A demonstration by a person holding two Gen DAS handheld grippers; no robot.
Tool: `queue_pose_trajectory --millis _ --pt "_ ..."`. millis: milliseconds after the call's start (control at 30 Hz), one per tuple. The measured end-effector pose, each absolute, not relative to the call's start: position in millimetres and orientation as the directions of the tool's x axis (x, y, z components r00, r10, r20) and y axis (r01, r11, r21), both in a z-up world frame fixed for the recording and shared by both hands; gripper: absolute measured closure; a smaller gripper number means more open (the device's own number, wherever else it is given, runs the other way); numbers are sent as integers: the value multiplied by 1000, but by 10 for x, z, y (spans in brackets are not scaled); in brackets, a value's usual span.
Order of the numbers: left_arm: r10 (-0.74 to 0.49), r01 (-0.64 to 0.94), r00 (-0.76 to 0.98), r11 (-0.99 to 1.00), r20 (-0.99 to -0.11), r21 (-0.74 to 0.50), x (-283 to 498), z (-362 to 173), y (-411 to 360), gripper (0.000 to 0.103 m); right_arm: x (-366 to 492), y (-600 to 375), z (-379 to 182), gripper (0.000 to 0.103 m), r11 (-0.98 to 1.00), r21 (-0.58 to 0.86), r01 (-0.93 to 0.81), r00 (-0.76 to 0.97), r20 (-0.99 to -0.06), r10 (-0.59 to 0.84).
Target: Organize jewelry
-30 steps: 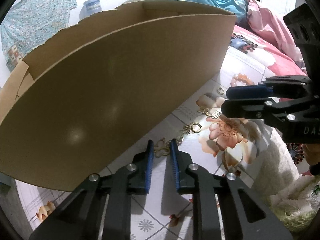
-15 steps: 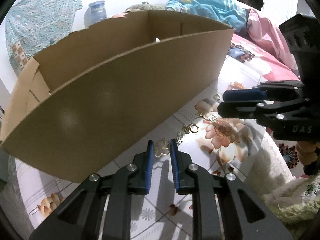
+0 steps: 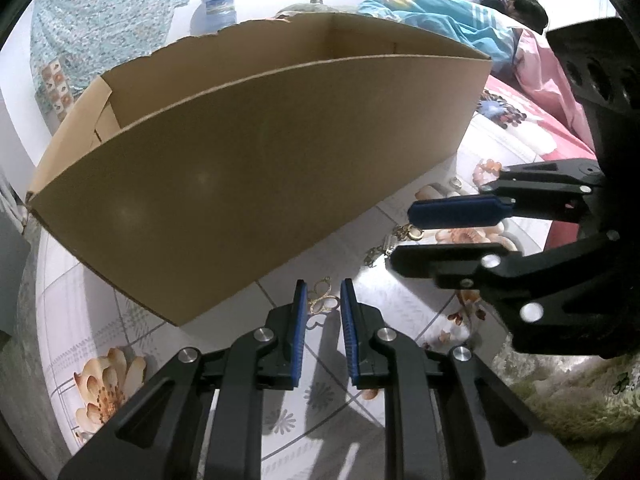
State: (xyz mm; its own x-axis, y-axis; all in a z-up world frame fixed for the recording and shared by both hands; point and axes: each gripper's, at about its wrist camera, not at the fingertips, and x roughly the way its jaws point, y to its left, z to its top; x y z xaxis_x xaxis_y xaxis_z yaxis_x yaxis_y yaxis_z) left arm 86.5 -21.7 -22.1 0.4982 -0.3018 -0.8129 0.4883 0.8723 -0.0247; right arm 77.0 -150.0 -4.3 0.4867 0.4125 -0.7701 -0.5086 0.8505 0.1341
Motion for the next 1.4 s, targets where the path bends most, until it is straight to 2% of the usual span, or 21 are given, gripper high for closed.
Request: queue_pose_trajectory --millis 200,400,500,667,1100,1400 --pt "-306 484 498 874 -811 -32 883 -249 -193 87 818 -1383 -107 75 836 64 -545 489 -786 379" --pt "-308 478 501 877 -808 -38 891 -265 -175 87 851 -1255 -216 93 818 -3 -575 466 -823 324" --pt "-309 474 503 880 -808 -41 887 -273 -157 87 844 -1230 -226 94 814 -31 -580 470 -829 303" --pt "-311 471 501 881 -808 -47 888 -280 -157 87 866 -1241 -220 103 820 -37 -571 474 -831 292" --pt "-309 470 510 882 -802 -41 845 -255 -141 87 683 -1485 6 103 841 29 -541 490 -801 343" --pt "-322 471 535 881 -781 -41 777 -125 -122 87 614 -1777 418 103 849 145 -507 526 -729 439"
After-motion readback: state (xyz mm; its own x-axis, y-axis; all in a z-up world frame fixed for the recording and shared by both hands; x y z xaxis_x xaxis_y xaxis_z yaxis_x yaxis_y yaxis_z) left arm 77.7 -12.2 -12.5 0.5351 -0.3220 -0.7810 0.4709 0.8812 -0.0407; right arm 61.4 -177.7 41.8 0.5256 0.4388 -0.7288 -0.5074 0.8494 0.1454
